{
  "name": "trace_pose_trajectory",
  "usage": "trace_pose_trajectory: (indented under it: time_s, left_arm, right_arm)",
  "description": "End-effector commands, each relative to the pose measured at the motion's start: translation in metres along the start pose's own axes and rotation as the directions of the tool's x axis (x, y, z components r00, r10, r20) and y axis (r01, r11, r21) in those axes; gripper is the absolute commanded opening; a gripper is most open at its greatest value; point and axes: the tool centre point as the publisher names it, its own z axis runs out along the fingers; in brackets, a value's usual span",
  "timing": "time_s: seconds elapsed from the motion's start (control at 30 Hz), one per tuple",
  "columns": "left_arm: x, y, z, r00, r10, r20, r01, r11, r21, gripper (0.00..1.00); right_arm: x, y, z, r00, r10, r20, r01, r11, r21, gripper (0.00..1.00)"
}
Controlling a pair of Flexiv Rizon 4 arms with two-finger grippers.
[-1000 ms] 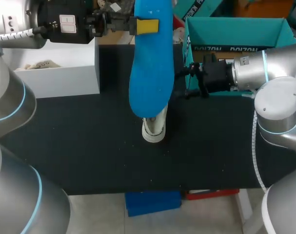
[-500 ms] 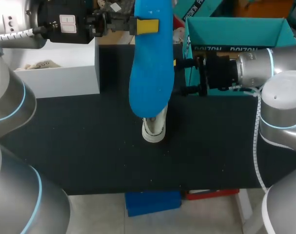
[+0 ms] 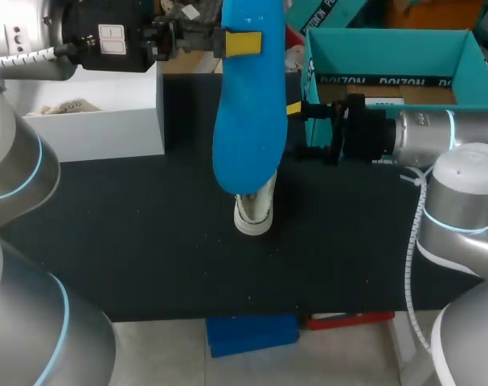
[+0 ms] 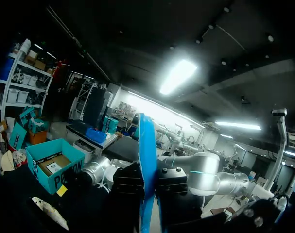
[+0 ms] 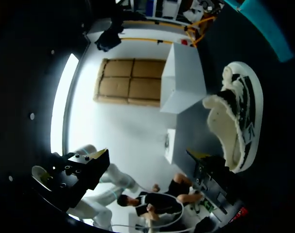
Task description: Take the shoe out of the shoebox, open the shoe tongue, remove and reinsert the insole, then place the shoe into the shoebox
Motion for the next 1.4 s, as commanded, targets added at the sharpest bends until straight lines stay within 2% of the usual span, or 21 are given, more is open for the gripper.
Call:
trace_pose_trajectory:
  time_s: [0.03,0.17,0.33,0.57,0.67,1.37,1.4]
  left_arm:
    - [-0.002,0.001,0.003,1.000,0.028,0.003,-0.028,1.000,-0.003,0.00]
    - [-0.014,0.009,0.010,0.992,0.121,-0.042,-0.121,0.992,0.021,0.00]
    - [-0.032,0.032,0.021,0.974,0.212,-0.077,-0.212,0.977,0.011,0.00]
    - [-0.069,0.075,0.036,0.911,0.409,-0.050,-0.412,0.907,-0.090,0.00]
    - [-0.092,0.094,0.039,0.918,0.395,-0.033,-0.396,0.911,-0.114,0.00]
    - [-0.092,0.094,0.039,0.918,0.395,-0.033,-0.396,0.911,-0.114,0.00]
    - [-0.082,0.101,0.038,0.890,0.455,-0.036,-0.457,0.886,-0.082,0.00]
  right_arm:
    - [0.000,-0.002,0.000,1.000,0.000,0.001,0.000,1.000,-0.009,1.00]
    - [0.000,-0.002,0.000,1.000,0.000,0.001,0.000,1.000,-0.009,1.00]
    - [0.000,-0.002,0.000,1.000,0.000,0.001,0.000,1.000,-0.009,1.00]
    - [0.000,-0.002,0.000,1.000,0.000,0.001,0.000,1.000,-0.009,1.00]
    - [0.000,-0.002,0.000,1.000,0.000,0.001,0.000,1.000,-0.009,1.00]
    - [0.000,-0.002,0.000,1.000,0.000,0.001,0.000,1.000,-0.009,1.00]
    - [0.000,-0.002,0.000,1.000,0.000,0.001,0.000,1.000,-0.009,1.00]
